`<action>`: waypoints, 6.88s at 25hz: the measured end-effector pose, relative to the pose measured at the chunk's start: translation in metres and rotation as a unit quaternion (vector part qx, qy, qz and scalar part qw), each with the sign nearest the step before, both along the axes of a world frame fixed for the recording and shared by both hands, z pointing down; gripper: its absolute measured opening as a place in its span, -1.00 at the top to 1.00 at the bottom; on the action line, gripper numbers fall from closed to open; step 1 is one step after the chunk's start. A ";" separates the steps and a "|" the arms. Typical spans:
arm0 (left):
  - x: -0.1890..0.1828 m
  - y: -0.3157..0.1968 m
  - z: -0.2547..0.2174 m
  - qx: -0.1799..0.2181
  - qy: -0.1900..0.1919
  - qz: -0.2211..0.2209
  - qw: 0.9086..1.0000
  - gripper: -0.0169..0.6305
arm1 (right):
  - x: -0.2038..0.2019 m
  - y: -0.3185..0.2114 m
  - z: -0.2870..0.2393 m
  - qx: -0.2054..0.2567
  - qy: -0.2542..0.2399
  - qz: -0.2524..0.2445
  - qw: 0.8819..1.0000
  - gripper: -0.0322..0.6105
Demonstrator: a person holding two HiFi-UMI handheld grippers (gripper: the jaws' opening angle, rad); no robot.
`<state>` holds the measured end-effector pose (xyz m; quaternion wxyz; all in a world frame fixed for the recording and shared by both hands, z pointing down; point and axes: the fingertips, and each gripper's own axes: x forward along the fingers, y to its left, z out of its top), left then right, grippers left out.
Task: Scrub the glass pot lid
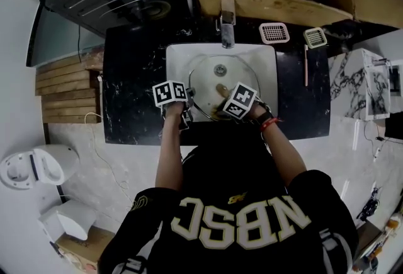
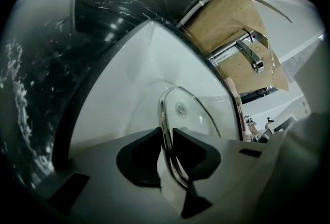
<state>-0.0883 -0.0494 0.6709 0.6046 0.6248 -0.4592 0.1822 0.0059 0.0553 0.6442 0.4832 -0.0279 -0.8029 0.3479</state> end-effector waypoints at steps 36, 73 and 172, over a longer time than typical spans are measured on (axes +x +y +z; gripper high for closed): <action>0.006 0.006 -0.002 -0.005 -0.012 0.009 1.000 0.67 | 0.098 -0.200 0.087 0.356 0.217 0.035 0.908 0.79; 0.000 0.006 0.003 -0.007 -0.043 0.023 0.999 0.68 | -0.048 -0.085 0.034 0.199 0.008 0.094 0.975 0.76; 0.007 0.003 -0.005 0.007 -0.019 0.017 1.000 0.68 | 0.112 -0.071 0.044 0.168 0.175 0.059 0.968 0.77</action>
